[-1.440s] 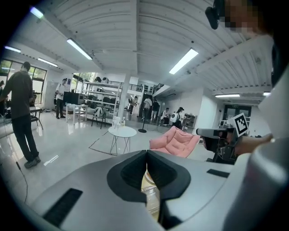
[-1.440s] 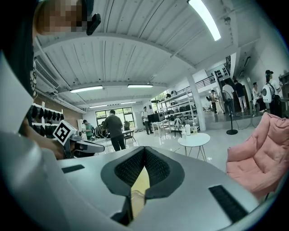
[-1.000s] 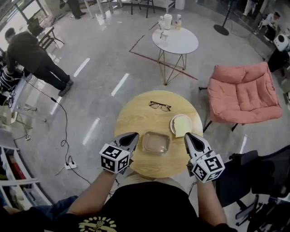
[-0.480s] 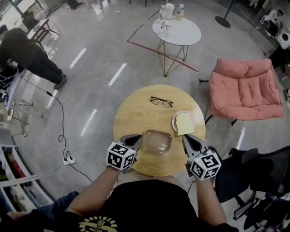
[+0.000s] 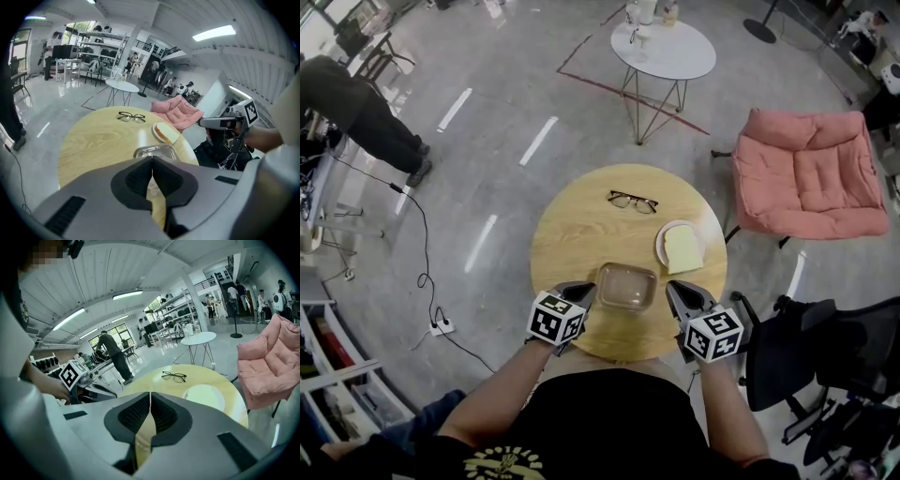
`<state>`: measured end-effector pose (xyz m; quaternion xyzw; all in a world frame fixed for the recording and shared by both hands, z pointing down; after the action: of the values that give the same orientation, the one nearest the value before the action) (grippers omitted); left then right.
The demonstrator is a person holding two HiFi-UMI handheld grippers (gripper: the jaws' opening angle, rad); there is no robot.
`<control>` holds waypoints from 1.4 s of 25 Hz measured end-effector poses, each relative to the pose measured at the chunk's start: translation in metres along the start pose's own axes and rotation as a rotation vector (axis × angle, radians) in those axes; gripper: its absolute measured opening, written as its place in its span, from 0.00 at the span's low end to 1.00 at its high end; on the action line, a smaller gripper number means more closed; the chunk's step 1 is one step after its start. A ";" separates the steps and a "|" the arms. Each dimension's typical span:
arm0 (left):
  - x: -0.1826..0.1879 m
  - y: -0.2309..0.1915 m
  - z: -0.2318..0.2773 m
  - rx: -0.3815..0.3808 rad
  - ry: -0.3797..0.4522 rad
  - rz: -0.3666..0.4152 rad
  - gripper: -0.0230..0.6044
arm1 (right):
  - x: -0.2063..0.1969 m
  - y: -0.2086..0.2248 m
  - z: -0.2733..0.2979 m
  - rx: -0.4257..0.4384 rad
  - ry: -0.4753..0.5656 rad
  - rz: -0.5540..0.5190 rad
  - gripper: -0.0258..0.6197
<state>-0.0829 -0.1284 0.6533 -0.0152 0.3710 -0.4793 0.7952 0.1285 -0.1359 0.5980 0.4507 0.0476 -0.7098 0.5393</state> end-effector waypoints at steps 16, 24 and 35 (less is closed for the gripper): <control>-0.028 -0.008 0.038 -0.032 -0.097 -0.010 0.12 | -0.094 0.042 0.049 -0.023 -0.224 0.213 0.23; -0.038 -0.016 0.050 -0.041 -0.133 -0.044 0.17 | -0.110 0.056 0.064 -0.023 -0.257 0.301 0.19; -0.041 -0.015 0.055 -0.065 -0.133 -0.079 0.16 | -0.111 0.065 0.064 -0.031 -0.213 0.470 0.07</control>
<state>-0.0716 -0.1233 0.7227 -0.0873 0.3318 -0.4959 0.7977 0.1448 -0.1180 0.7402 0.3638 -0.1046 -0.6074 0.6984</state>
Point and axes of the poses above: the fingertips, and each gripper's own axes: z forward along the fingers, y to its right, x out of its top, the point moved 4 cm from there along -z, backward along the fingers, and after that the axes turned 3 degrees about z, right-handed, at the moved point
